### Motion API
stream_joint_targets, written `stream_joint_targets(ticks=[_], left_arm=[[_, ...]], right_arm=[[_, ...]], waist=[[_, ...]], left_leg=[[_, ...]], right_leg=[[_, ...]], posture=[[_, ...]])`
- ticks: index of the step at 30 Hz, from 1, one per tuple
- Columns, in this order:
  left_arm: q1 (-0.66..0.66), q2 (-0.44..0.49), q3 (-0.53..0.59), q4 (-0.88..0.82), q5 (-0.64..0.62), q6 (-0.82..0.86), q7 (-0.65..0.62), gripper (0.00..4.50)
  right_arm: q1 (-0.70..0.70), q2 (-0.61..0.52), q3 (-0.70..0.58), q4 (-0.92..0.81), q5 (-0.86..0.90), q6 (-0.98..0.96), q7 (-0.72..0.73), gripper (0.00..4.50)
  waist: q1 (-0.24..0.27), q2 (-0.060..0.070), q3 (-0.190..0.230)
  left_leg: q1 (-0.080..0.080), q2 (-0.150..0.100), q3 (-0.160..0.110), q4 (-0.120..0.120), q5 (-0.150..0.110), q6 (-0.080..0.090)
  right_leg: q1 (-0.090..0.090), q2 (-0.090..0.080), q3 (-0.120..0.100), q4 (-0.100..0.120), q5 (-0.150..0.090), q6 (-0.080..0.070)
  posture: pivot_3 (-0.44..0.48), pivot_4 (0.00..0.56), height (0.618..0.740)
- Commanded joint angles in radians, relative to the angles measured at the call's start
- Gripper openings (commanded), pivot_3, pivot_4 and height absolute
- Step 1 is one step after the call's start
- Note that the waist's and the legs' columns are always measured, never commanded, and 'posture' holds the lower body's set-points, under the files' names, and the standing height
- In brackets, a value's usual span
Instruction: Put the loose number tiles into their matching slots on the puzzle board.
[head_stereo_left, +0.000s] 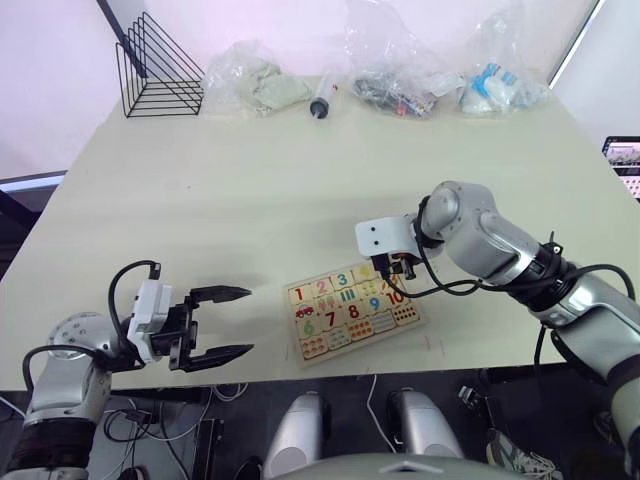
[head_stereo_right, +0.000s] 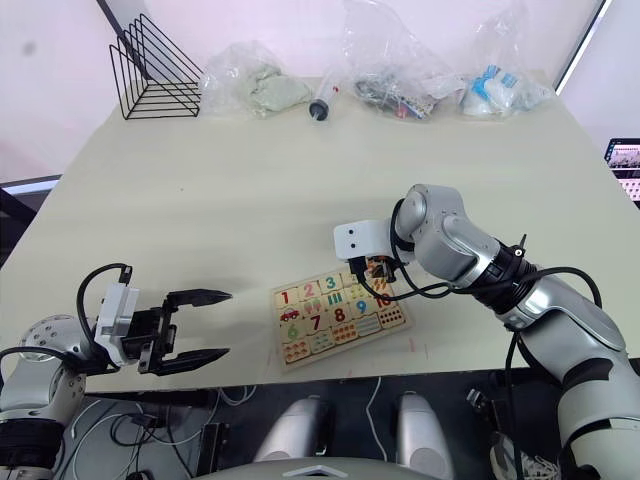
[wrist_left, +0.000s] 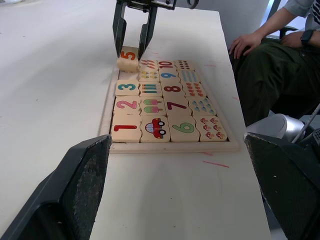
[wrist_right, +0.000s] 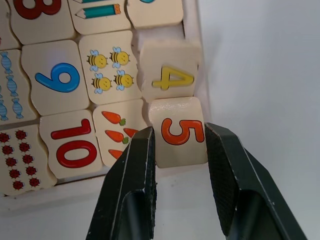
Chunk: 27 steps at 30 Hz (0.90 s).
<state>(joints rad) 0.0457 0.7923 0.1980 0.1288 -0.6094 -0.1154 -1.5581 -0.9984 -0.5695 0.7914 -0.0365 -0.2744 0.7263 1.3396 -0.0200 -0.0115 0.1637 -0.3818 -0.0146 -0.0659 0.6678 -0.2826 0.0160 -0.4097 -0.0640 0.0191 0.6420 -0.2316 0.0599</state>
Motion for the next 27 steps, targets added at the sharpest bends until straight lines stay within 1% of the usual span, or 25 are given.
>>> stream_joint_targets(ticks=[1,27], left_arm=[[0.004,0.006,0.036,-0.003,-0.002,-0.014,-0.013,4.5],[-0.003,0.008,0.033,0.006,0.001,-0.018,-0.026,4.5]], right_arm=[[-0.012,0.001,-0.015,-0.016,-0.01,-0.014,0.006,0.87],[-0.002,0.002,-0.01,0.011,-0.033,-0.069,0.021,0.87]], waist=[[0.0,0.0,0.0],[0.0,0.0,0.0]], left_leg=[[0.0,0.0,0.0,0.0,0.0,0.0],[0.0,0.0,0.0,0.0,0.0,0.0]], right_leg=[[0.0,0.0,0.0,0.0,0.0,0.0],[0.0,0.0,0.0,0.0,0.0,0.0]], posture=[[0.0,0.15,0.74],[0.0,0.15,0.74]])
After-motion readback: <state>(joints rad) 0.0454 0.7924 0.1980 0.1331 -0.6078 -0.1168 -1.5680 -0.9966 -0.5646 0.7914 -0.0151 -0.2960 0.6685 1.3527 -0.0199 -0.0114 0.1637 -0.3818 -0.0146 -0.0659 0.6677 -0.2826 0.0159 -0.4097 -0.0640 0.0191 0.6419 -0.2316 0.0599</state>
